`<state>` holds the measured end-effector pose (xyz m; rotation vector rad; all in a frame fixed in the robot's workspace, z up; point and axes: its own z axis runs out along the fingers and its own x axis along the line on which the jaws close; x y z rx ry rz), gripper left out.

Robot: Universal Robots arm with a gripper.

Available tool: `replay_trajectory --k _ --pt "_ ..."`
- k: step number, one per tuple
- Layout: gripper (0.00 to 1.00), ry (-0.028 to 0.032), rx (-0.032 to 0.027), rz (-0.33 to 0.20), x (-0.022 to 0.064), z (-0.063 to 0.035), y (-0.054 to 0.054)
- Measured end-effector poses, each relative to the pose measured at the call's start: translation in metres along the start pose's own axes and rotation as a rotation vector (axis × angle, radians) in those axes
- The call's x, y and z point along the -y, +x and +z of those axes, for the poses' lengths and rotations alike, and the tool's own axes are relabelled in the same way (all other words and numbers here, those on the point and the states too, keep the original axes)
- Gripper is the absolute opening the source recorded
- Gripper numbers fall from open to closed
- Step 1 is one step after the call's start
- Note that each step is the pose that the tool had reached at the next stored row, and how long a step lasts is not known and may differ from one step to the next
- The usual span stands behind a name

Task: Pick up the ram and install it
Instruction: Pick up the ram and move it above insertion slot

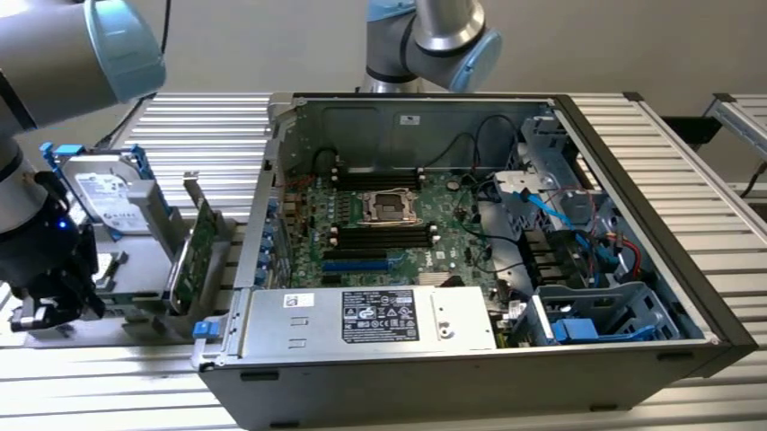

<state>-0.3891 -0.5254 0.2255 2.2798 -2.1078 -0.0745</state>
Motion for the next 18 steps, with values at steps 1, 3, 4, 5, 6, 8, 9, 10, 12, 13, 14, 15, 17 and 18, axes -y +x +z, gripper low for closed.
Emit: replay_trajectory --k 1,3,4,5,6,8,9,10,12,13,14,15,17,18 --pt "0.14 0.0001 0.0002 0.000 -0.0003 -0.0045 0.000" --pt "0.14 0.0001 0.0001 0.000 -0.0007 -0.0134 0.000" --pt "0.14 0.0001 0.0001 0.000 -0.0007 -0.0181 0.000" --pt "0.14 0.0002 0.0002 0.000 -0.0001 -0.0226 0.000" --pt "0.14 -0.0004 0.0002 0.000 0.0019 -0.0275 0.000" --pt "0.14 -0.0026 0.0004 0.000 0.0067 -0.0366 0.000" --pt "0.14 -0.0036 0.0004 0.000 0.0088 -0.0415 0.000" --pt "0.14 -0.0045 0.0003 0.000 0.0108 -0.0461 0.000" --pt "0.14 -0.0053 0.0006 0.000 0.0141 -0.0552 0.000" --pt "0.14 -0.0056 0.0006 0.000 0.0155 -0.0598 0.000" --pt "0.14 -0.0061 0.0005 0.000 0.0171 -0.0646 0.000" --pt "0.14 -0.0063 0.0007 0.000 0.0191 -0.0691 0.000" --pt "0.14 -0.0071 0.0008 0.000 0.0239 -0.0781 -0.001" --pt "0.14 -0.0076 0.0008 0.000 0.0265 -0.0823 -0.001"
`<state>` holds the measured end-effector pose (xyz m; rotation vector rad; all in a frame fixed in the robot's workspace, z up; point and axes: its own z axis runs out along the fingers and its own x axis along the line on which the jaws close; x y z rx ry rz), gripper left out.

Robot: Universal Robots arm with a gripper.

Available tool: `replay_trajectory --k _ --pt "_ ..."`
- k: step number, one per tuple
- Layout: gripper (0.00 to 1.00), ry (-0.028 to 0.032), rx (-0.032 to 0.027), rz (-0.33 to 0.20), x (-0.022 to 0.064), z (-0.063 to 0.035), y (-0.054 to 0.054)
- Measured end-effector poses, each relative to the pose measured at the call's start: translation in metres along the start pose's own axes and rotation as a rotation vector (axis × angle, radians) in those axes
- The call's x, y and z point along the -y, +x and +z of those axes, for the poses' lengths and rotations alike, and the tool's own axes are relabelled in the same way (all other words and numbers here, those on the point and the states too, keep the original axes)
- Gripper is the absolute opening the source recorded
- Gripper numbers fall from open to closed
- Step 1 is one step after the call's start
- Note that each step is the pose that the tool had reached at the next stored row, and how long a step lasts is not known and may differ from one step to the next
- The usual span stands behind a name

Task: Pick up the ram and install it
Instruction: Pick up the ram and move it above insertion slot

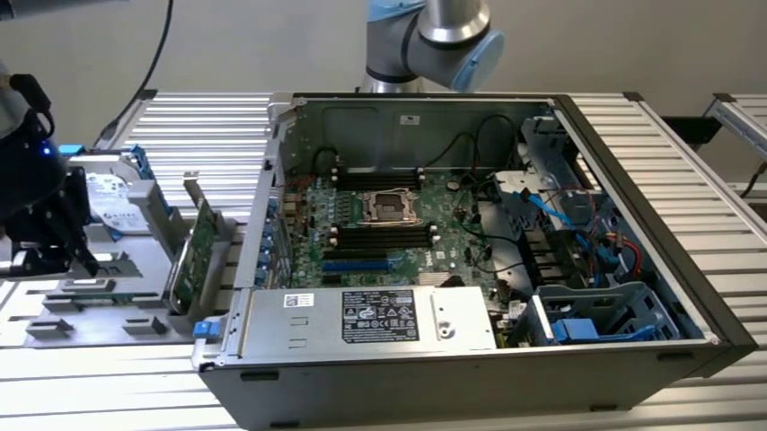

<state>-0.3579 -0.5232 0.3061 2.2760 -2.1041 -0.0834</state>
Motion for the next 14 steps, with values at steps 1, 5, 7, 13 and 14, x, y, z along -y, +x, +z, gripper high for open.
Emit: replay_trajectory --k 1,5,7,13,14 --pt "0.14 -0.0004 0.0001 0.000 0.0026 -0.0042 0.000" --pt "0.14 -0.0022 0.0001 0.000 0.0134 -0.0199 0.000" --pt "0.14 -0.0027 0.0001 0.000 0.0191 -0.0262 -0.001" --pt "0.14 -0.0033 0.0003 0.000 0.0387 -0.0404 -0.002" --pt "0.14 -0.0033 0.0002 0.000 0.0416 -0.0422 -0.002"
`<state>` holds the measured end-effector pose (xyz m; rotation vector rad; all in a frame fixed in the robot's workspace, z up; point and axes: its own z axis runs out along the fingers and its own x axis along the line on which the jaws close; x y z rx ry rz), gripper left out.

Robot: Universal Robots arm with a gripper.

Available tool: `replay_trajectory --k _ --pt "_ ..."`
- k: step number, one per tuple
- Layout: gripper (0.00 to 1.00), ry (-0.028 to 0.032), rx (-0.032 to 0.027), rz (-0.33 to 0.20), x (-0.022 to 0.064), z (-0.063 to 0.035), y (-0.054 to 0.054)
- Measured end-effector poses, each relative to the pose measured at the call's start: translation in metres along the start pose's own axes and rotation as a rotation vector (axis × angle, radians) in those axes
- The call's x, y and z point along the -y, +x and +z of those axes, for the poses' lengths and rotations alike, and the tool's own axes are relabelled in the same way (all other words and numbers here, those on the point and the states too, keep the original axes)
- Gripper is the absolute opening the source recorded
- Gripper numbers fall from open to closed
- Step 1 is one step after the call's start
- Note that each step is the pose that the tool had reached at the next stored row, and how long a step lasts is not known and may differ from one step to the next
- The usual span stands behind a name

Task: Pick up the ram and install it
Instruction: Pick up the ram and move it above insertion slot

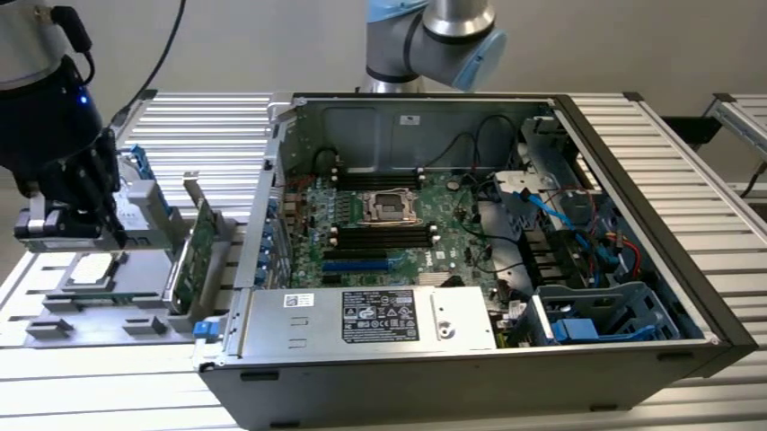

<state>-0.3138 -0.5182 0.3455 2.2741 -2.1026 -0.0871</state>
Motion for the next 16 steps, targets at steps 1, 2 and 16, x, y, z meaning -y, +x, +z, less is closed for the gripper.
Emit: replay_trajectory --k 1,2,16 --pt "0.14 0.0000 0.0000 0.000 0.0028 -0.0018 0.000" --pt "0.14 0.0000 -0.0001 0.000 0.0053 -0.0035 -0.001" --pt "0.14 0.0001 0.0000 0.000 0.0259 -0.0146 -0.030"
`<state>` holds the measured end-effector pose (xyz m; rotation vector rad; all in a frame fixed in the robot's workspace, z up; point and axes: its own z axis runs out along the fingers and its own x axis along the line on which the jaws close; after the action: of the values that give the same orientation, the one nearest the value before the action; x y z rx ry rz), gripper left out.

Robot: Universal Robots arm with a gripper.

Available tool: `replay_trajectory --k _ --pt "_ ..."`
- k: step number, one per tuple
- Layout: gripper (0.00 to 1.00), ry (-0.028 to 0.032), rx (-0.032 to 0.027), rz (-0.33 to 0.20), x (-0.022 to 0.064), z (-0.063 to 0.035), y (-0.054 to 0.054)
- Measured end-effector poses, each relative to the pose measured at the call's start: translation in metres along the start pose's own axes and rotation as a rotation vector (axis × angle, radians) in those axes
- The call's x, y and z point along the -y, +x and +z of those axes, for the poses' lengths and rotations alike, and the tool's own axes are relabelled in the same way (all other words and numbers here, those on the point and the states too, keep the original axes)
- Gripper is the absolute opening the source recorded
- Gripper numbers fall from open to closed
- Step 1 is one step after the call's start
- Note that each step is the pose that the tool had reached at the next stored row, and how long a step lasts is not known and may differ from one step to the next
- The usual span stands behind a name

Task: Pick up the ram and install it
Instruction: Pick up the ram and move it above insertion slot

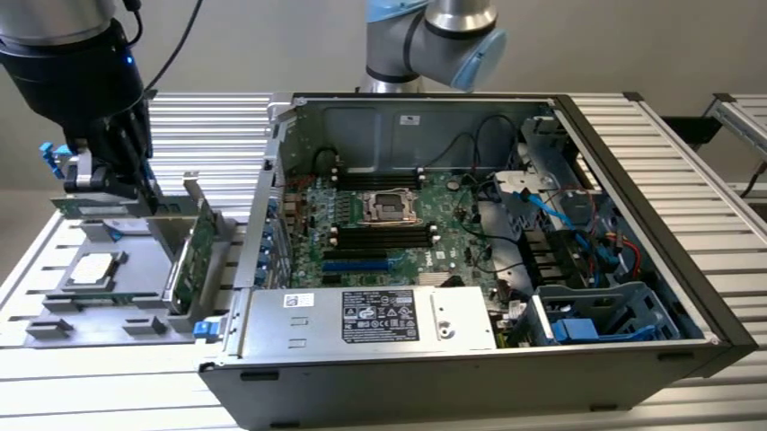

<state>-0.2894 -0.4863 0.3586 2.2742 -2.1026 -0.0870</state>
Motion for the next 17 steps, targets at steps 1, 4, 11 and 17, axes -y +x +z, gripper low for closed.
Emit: replay_trajectory --k 1,4,11,17 --pt "0.14 -0.0001 -0.0001 0.000 0.0010 -0.0003 -0.003" --pt "0.14 -0.0001 0.0000 0.000 0.0038 -0.0021 -0.012" --pt "0.14 -0.0001 -0.0001 0.000 0.0137 -0.0126 -0.024" --pt "0.14 -0.0002 -0.0001 0.000 0.0278 -0.0218 -0.030"
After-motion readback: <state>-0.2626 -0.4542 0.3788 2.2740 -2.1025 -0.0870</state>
